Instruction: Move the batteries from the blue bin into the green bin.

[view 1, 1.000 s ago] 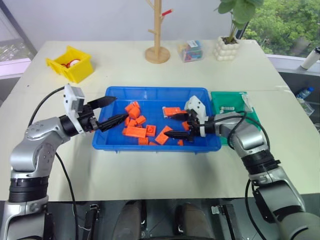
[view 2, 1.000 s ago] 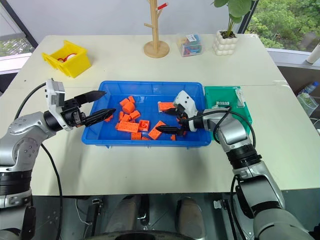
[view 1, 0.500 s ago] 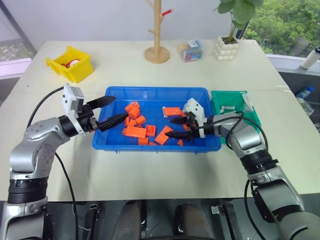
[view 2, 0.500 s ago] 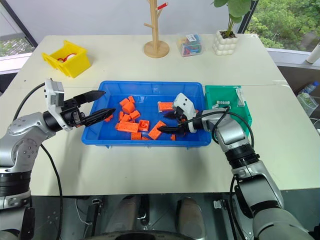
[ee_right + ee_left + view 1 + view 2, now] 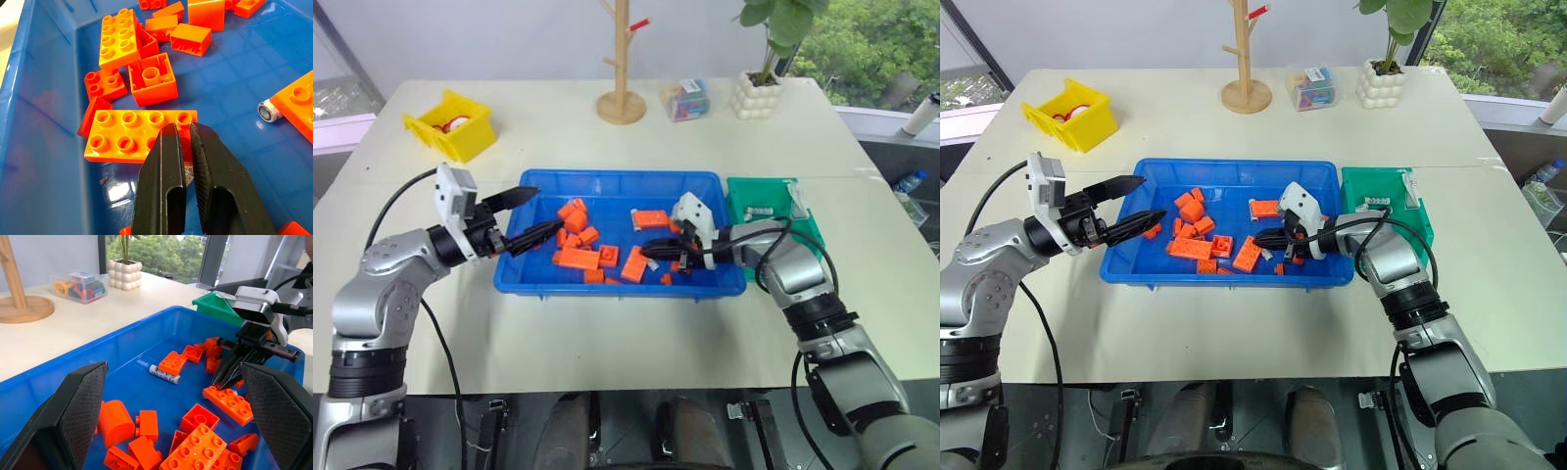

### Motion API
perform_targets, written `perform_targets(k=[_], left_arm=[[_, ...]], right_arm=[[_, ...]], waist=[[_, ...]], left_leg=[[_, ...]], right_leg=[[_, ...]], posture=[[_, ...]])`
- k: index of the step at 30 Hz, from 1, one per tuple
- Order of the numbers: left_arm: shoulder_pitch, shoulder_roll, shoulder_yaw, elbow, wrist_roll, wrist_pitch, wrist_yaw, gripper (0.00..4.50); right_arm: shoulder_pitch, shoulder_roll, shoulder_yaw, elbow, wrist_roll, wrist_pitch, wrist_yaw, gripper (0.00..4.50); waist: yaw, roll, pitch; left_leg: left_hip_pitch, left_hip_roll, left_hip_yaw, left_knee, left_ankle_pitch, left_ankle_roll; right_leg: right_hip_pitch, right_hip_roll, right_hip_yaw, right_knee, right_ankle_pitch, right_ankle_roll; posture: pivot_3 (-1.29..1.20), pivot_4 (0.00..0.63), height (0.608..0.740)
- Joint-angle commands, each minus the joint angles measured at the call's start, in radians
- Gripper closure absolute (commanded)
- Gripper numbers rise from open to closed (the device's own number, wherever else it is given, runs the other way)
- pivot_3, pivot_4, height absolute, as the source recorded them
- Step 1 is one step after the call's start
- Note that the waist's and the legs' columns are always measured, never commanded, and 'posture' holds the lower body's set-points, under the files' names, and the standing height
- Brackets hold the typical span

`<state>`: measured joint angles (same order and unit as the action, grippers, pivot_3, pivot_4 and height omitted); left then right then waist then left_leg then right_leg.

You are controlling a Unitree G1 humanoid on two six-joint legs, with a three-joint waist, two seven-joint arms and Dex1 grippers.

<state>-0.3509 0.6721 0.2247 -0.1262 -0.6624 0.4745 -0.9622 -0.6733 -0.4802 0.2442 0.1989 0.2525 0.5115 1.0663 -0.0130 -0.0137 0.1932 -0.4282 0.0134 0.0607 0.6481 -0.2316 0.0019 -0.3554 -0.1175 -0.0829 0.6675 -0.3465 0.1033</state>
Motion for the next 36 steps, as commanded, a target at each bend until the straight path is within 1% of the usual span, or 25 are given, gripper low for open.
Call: perform_targets(k=[1, 7, 14, 18, 20, 21, 22, 23, 25, 27, 28, 29, 36], left_arm=[[-0.010, 0.011, 0.030, -0.011, -0.007, -0.018, -0.003, 0.00], [-0.014, 0.011, 0.028, -0.001, -0.005, -0.022, -0.006, 0.00], [-0.012, 0.004, 0.025, -0.005, -0.008, -0.023, -0.005, 0.00], [-0.004, 0.009, 0.034, -0.018, -0.020, -0.013, -0.005, 0.00], [-0.001, 0.012, 0.038, -0.022, -0.023, -0.010, -0.005, 0.00], [0.000, 0.013, 0.038, -0.023, -0.023, -0.009, -0.005, 0.00], [0.002, 0.013, 0.039, -0.024, -0.024, -0.008, -0.004, 0.00], [0.002, 0.014, 0.039, -0.025, -0.025, -0.007, -0.004, 0.00], [0.007, 0.014, 0.040, -0.030, -0.027, -0.005, -0.004, 0.00], [0.008, 0.014, 0.039, -0.034, -0.029, -0.002, -0.004, 0.00], [0.008, 0.014, 0.039, -0.035, -0.029, -0.001, -0.005, 0.00], [0.008, 0.015, 0.038, -0.036, -0.030, 0.000, -0.005, 0.00], [-0.002, 0.032, 0.022, -0.032, -0.029, 0.007, -0.032, 0.00]], right_arm=[[-0.043, 0.030, -0.046, -0.049, 0.035, 0.008, -0.017, 4.41], [-0.094, 0.104, -0.069, -0.036, 0.050, -0.015, -0.065, 4.41], [-0.147, 0.253, -0.041, 0.114, -0.025, -0.174, -0.168, 4.41], [-0.149, 0.303, -0.017, 0.156, -0.051, -0.224, -0.167, 4.41], [-0.146, 0.309, -0.011, 0.165, -0.057, -0.233, -0.155, 3.65], [-0.144, 0.310, -0.008, 0.167, -0.059, -0.235, -0.149, 3.36], [-0.142, 0.310, -0.008, 0.168, -0.062, -0.239, -0.147, 2.87], [-0.142, 0.311, -0.009, 0.169, -0.064, -0.242, -0.146, 2.53], [-0.145, 0.304, -0.018, 0.162, -0.069, -0.244, -0.152, 1.43], [-0.153, 0.293, -0.031, 0.142, -0.068, -0.228, -0.158, 0.43], [-0.156, 0.285, -0.037, 0.128, -0.064, -0.217, -0.158, 0.05], [-0.157, 0.280, -0.041, 0.119, -0.062, -0.210, -0.158, 0.05], [-0.074, 0.126, -0.069, -0.136, -0.027, -0.038, -0.139, 0.05]], waist=[[0.000, 0.000, 0.000], [-0.001, 0.000, 0.000], [-0.001, 0.000, 0.000], [-0.003, 0.000, 0.000], [-0.002, 0.000, 0.000], [-0.002, 0.000, 0.000], [-0.002, 0.000, 0.000], [-0.002, 0.000, 0.000], [-0.004, 0.000, 0.000], [-0.004, 0.000, 0.000], [-0.004, 0.000, 0.000], [-0.003, 0.000, 0.000], [-0.001, 0.000, 0.000]], left_leg=[[0.000, 0.000, 0.000, 0.000, 0.000, 0.000], [0.000, 0.000, 0.000, 0.000, 0.000, 0.000], [0.000, 0.000, 0.000, 0.000, 0.000, 0.000], [0.000, 0.000, 0.000, -0.001, 0.000, 0.000], [0.000, 0.000, 0.000, -0.001, 0.000, 0.000], [0.000, 0.000, 0.000, 0.000, 0.000, 0.000], [0.000, 0.000, 0.000, 0.000, 0.000, 0.000], [0.000, 0.000, 0.000, 0.000, 0.000, 0.000], [0.000, 0.000, 0.000, -0.001, 0.000, 0.000], [0.000, 0.000, 0.000, -0.001, 0.000, 0.000], [0.000, 0.000, 0.000, -0.001, 0.000, 0.000], [0.000, 0.000, 0.000, -0.001, 0.000, 0.000], [0.000, 0.000, 0.000, -0.001, 0.000, 0.000]], right_leg=[[0.000, 0.000, 0.000, 0.000, 0.000, 0.000], [0.000, 0.000, 0.000, 0.000, 0.000, 0.000], [-0.001, 0.000, 0.000, 0.001, 0.000, 0.000], [-0.001, 0.000, 0.000, 0.001, 0.000, 0.000], [-0.001, 0.000, 0.000, 0.001, 0.000, 0.000], [-0.001, 0.000, 0.000, 0.001, 0.000, 0.000], [-0.001, 0.000, 0.000, 0.001, 0.000, 0.000], [-0.001, 0.000, 0.000, 0.001, 0.000, 0.000], [-0.001, 0.000, 0.000, 0.001, 0.000, 0.000], [-0.001, 0.000, 0.000, 0.001, 0.000, 0.000], [-0.001, 0.000, 0.000, 0.001, 0.000, 0.000], [-0.001, 0.000, 0.000, 0.001, 0.000, 0.000], [-0.001, 0.000, 0.000, 0.001, 0.000, 0.000]], posture=[[0.00, 0.150, 0.739], [0.00, 0.150, 0.739], [0.00, 0.150, 0.739], [0.00, 0.150, 0.739], [0.00, 0.150, 0.739], [0.00, 0.150, 0.739], [0.00, 0.150, 0.739], [0.00, 0.150, 0.739], [0.00, 0.150, 0.739], [0.00, 0.150, 0.739], [0.00, 0.150, 0.739], [0.00, 0.150, 0.739], [0.00, 0.150, 0.739]])
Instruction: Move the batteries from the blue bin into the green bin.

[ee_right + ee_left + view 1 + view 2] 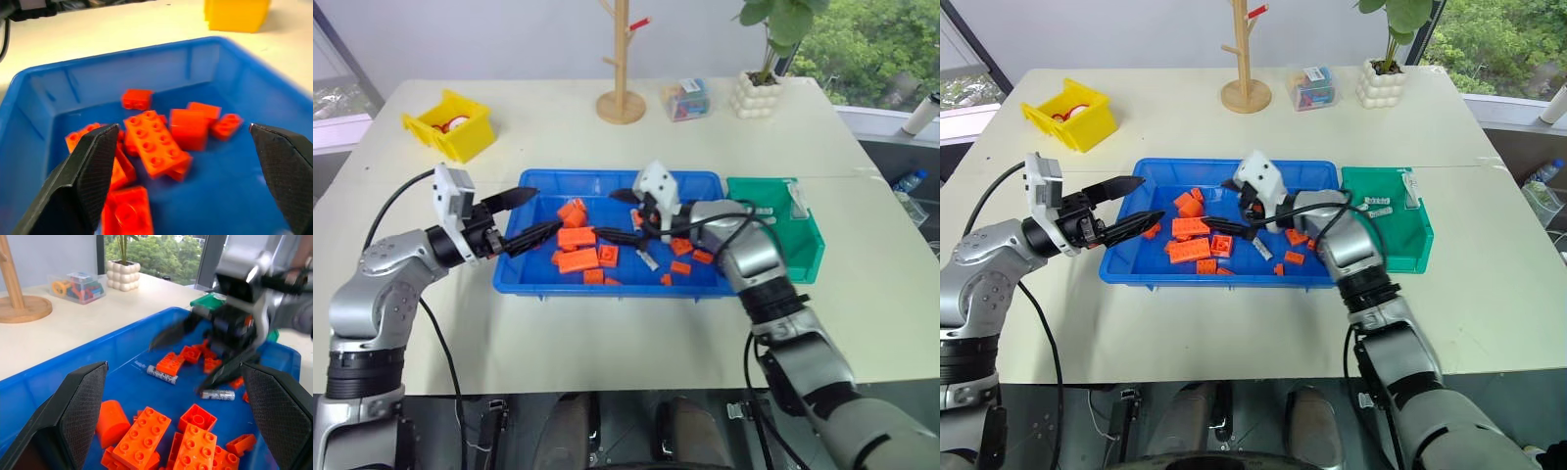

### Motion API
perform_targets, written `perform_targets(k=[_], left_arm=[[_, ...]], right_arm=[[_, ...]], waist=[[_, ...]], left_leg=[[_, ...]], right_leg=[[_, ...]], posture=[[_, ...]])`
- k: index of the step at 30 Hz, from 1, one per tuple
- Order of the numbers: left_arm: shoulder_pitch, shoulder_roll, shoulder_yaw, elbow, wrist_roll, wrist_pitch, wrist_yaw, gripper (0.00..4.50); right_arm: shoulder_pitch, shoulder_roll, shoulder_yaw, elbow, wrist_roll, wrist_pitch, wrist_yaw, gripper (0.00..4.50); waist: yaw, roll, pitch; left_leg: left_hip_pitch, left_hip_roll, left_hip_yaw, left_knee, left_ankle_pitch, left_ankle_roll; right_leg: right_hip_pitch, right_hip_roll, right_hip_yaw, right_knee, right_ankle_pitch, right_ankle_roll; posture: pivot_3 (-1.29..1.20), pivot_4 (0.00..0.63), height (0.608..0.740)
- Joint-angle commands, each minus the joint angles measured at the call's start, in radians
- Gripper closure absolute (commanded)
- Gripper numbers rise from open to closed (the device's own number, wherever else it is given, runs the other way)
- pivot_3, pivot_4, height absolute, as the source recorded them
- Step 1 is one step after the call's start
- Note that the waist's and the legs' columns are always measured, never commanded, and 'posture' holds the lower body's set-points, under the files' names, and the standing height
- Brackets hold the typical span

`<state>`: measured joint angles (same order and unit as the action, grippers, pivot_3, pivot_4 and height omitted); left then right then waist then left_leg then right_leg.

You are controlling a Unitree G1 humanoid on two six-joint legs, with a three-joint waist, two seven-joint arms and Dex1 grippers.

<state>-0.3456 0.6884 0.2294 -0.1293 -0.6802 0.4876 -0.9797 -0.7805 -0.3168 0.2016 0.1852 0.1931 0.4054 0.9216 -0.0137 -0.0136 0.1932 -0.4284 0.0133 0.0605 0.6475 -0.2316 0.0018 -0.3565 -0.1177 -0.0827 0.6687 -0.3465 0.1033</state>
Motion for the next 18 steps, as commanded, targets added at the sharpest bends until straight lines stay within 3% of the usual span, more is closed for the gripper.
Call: perform_targets(k=[1, 9, 18], left_arm=[[-0.012, 0.017, 0.014, -0.026, -0.009, -0.007, -0.018, 0.00], [-0.051, 0.009, -0.010, -0.001, 0.005, -0.016, -0.036, 0.00], [-0.080, 0.008, -0.049, 0.006, 0.034, -0.028, -0.066, 0.00]], right_arm=[[0.047, -0.055, -0.028, -0.154, 0.036, 0.093, 0.004, 0.05], [0.129, -0.162, -0.046, -0.345, 0.068, 0.271, -0.018, 0.05], [0.164, -0.210, -0.004, -0.382, 0.075, 0.383, -0.037, 0.05]], waist=[[0.000, 0.000, 0.000], [0.000, 0.000, 0.000], [0.001, 0.000, 0.000]], left_leg=[[0.000, 0.000, 0.000, 0.000, 0.000, 0.000], [0.000, 0.000, 0.000, 0.000, 0.000, 0.000], [0.000, 0.000, 0.000, 0.000, 0.000, 0.000]], right_leg=[[0.000, 0.000, 0.000, 0.000, 0.000, 0.000], [0.000, 0.000, 0.000, 0.000, 0.000, 0.000], [0.000, 0.000, 0.000, -0.001, 0.000, 0.000]], posture=[[0.00, 0.150, 0.739], [0.00, 0.150, 0.739], [0.00, 0.150, 0.739]])
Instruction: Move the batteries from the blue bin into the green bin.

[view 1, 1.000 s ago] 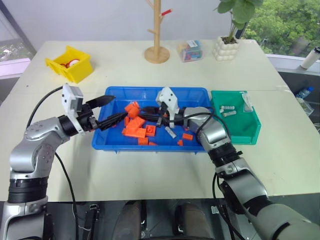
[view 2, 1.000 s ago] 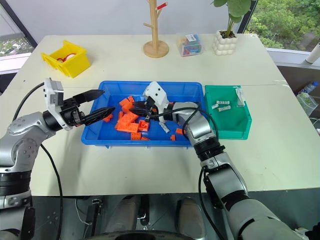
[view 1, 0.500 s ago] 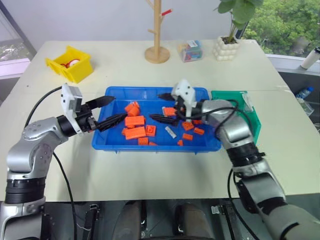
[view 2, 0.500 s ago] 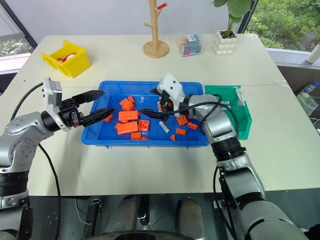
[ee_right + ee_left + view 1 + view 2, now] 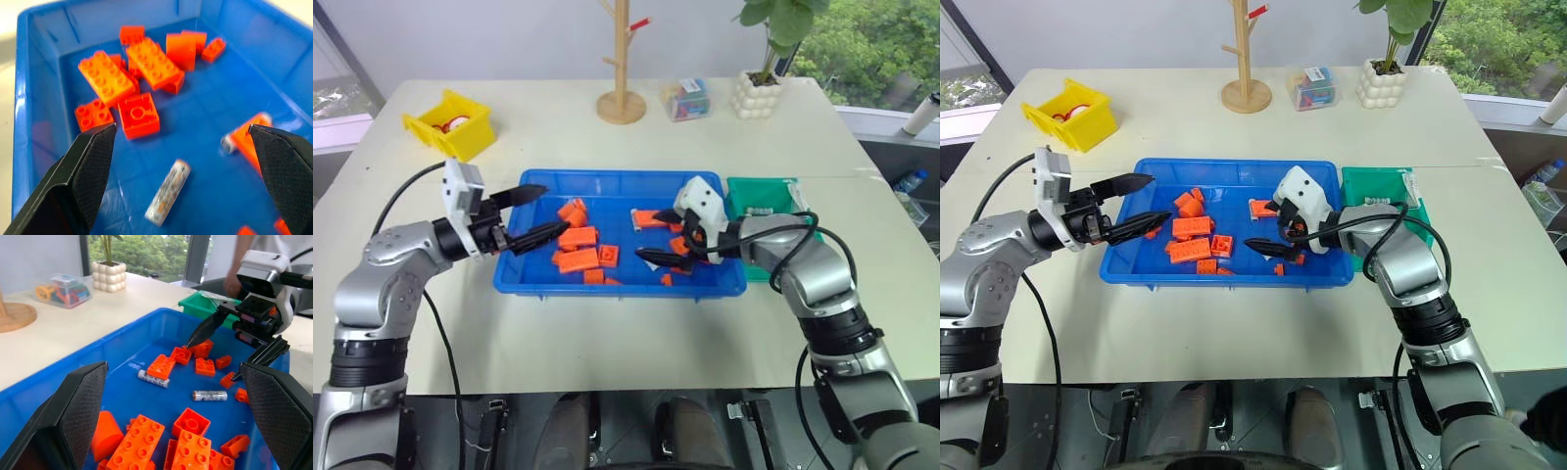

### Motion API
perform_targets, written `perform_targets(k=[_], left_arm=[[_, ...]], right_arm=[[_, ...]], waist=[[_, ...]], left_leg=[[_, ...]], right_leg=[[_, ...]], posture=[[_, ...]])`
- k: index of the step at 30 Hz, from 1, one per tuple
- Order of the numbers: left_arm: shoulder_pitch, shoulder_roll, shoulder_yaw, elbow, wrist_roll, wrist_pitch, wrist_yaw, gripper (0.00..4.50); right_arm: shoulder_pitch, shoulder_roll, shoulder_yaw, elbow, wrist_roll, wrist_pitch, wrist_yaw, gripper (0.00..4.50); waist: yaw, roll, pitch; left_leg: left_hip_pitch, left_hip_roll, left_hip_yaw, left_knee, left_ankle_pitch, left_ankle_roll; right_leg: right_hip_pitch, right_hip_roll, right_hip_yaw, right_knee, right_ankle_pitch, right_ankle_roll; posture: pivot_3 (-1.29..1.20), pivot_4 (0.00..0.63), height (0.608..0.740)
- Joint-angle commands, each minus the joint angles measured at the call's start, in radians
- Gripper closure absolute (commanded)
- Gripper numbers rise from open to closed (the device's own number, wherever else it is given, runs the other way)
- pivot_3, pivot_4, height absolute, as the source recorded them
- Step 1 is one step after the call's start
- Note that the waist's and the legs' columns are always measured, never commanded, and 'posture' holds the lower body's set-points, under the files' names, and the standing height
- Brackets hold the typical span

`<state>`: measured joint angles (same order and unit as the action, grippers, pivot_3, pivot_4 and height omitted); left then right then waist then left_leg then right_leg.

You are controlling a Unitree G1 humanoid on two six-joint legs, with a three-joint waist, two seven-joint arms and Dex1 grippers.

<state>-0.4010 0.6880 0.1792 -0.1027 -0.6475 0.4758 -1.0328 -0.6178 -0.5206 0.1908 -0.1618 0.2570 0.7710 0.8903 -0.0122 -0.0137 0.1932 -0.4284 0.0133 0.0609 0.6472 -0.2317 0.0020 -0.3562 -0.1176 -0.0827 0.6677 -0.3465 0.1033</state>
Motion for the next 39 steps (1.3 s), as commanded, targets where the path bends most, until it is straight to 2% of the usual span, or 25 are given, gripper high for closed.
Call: perform_targets(k=[1, 16, 19, 24, 25, 26, 33, 39], left_arm=[[-0.027, 0.008, 0.000, -0.022, 0.003, -0.016, -0.015, 0.00], [-0.010, 0.004, 0.006, -0.044, -0.005, -0.005, -0.008, 0.00], [-0.005, 0.005, 0.011, -0.050, -0.005, -0.005, -0.002, 0.00], [-0.003, 0.008, 0.018, -0.053, -0.007, -0.005, 0.002, 0.00], [-0.003, 0.008, 0.019, -0.052, -0.006, -0.006, 0.003, 0.00], [-0.004, 0.008, 0.020, -0.052, -0.006, -0.006, 0.004, 0.00], [-0.010, 0.009, 0.022, -0.048, -0.009, -0.008, 0.008, 0.00], [-0.021, -0.002, 0.017, -0.036, -0.023, -0.002, 0.002, 0.00]], right_arm=[[0.000, -0.006, 0.011, -0.029, 0.010, 0.021, -0.007, 0.05], [-0.025, 0.033, 0.136, 0.120, -0.062, -0.064, 0.004, 0.05], [-0.028, 0.029, 0.160, 0.154, -0.092, -0.090, 0.009, 0.83], [-0.031, 0.022, 0.170, 0.172, -0.108, -0.106, 0.029, 3.39], [-0.033, 0.023, 0.170, 0.178, -0.111, -0.109, 0.032, 4.03], [-0.037, 0.025, 0.170, 0.185, -0.114, -0.112, 0.033, 4.41], [-0.061, 0.046, 0.154, 0.209, -0.129, -0.136, 0.025, 4.39], [-0.140, 0.070, 0.043, 0.233, -0.093, -0.124, -0.034, 4.39]], waist=[[0.000, 0.000, 0.000], [-0.001, 0.000, 0.000], [0.000, 0.000, 0.000], [-0.001, 0.000, 0.000], [-0.001, 0.000, 0.000], [-0.001, 0.000, 0.000], [-0.001, 0.000, 0.000], [-0.001, 0.000, 0.000]], left_leg=[[0.000, 0.000, 0.000, 0.000, 0.000, 0.000], [0.000, 0.000, 0.000, 0.000, 0.000, 0.000], [0.000, 0.000, 0.000, 0.000, 0.000, 0.000], [0.000, 0.000, 0.000, 0.000, 0.000, 0.000], [0.000, 0.000, 0.000, 0.000, 0.000, 0.000], [0.000, 0.000, 0.000, 0.000, 0.000, 0.000], [0.000, 0.000, 0.000, 0.000, 0.000, 0.000], [0.000, 0.000, 0.000, 0.000, 0.000, 0.000]], right_leg=[[0.000, 0.000, 0.000, 0.000, 0.000, 0.000], [0.000, 0.000, 0.000, 0.000, 0.000, 0.000], [0.000, 0.000, 0.000, 0.000, 0.000, 0.000], [0.000, 0.000, 0.000, 0.000, 0.000, 0.000], [0.000, 0.000, 0.000, 0.000, 0.000, 0.000], [0.000, 0.000, 0.000, 0.000, 0.000, 0.000], [0.000, 0.000, 0.000, 0.000, 0.000, 0.000], [0.000, 0.000, 0.000, 0.000, 0.000, 0.000]], posture=[[0.00, 0.150, 0.739], [0.00, 0.150, 0.739], [0.00, 0.150, 0.739], [0.00, 0.150, 0.739], [0.00, 0.150, 0.739], [0.00, 0.150, 0.739], [0.00, 0.150, 0.739], [0.00, 0.150, 0.739]])
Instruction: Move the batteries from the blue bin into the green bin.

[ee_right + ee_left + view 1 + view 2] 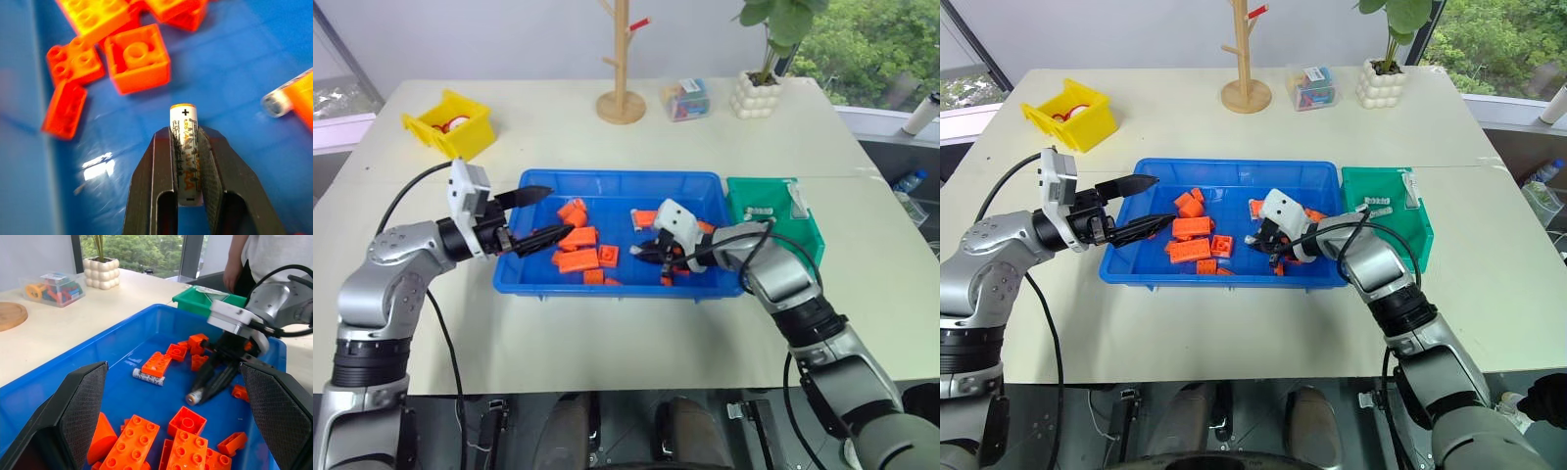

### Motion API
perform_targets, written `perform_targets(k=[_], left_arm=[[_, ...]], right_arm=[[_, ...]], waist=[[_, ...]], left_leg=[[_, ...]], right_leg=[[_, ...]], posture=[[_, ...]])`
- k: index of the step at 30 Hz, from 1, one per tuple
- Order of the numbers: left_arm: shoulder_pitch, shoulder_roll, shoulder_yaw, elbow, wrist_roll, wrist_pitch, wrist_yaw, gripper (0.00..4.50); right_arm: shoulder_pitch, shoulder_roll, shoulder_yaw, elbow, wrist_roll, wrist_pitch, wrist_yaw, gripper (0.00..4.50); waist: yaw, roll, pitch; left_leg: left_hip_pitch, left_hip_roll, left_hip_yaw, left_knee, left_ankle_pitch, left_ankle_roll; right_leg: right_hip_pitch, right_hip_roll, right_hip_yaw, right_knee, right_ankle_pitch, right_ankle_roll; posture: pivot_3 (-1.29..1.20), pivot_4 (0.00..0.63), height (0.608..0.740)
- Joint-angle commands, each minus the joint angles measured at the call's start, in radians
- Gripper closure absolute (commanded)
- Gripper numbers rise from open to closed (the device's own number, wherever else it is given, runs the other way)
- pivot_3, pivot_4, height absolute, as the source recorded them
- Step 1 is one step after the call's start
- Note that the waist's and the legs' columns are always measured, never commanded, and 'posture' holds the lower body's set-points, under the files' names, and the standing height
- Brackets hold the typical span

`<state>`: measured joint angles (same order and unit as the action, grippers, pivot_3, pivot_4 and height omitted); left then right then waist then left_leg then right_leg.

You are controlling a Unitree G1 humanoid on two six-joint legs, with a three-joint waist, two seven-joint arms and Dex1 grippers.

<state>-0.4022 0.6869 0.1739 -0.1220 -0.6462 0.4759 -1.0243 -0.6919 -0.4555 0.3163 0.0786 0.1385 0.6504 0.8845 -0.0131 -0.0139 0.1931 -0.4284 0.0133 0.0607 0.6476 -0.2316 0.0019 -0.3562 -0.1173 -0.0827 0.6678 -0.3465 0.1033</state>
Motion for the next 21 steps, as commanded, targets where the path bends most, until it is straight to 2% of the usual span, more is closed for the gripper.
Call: perform_targets(k=[1, 8, 21], left_arm=[[-0.024, -0.006, 0.019, -0.013, -0.026, -0.003, -0.008, 0.00], [-0.067, -0.033, -0.004, 0.038, -0.012, -0.016, -0.027, 0.00], [-0.144, -0.057, -0.033, 0.163, 0.032, -0.060, -0.086, 0.00]], right_arm=[[-0.084, 0.008, -0.109, -0.001, 0.035, 0.001, -0.038, 4.39], [-0.145, -0.040, -0.247, 0.035, 0.058, 0.002, -0.090, 4.39], [-0.049, -0.260, -0.431, 0.014, 0.066, 0.015, -0.126, 4.39]], waist=[[0.000, 0.000, 0.000], [0.001, 0.000, 0.000], [0.002, 0.000, 0.000]], left_leg=[[0.000, 0.000, 0.000, 0.000, 0.000, 0.000], [0.000, 0.000, 0.000, 0.000, 0.000, 0.000], [0.000, 0.000, 0.001, 0.000, 0.000, 0.000]], right_leg=[[0.000, 0.000, 0.000, 0.000, 0.000, 0.000], [0.000, 0.000, 0.000, 0.000, 0.000, 0.000], [0.000, 0.000, 0.000, 0.000, 0.000, 0.000]], posture=[[0.00, 0.150, 0.739], [0.00, 0.150, 0.739], [0.00, 0.150, 0.739]])
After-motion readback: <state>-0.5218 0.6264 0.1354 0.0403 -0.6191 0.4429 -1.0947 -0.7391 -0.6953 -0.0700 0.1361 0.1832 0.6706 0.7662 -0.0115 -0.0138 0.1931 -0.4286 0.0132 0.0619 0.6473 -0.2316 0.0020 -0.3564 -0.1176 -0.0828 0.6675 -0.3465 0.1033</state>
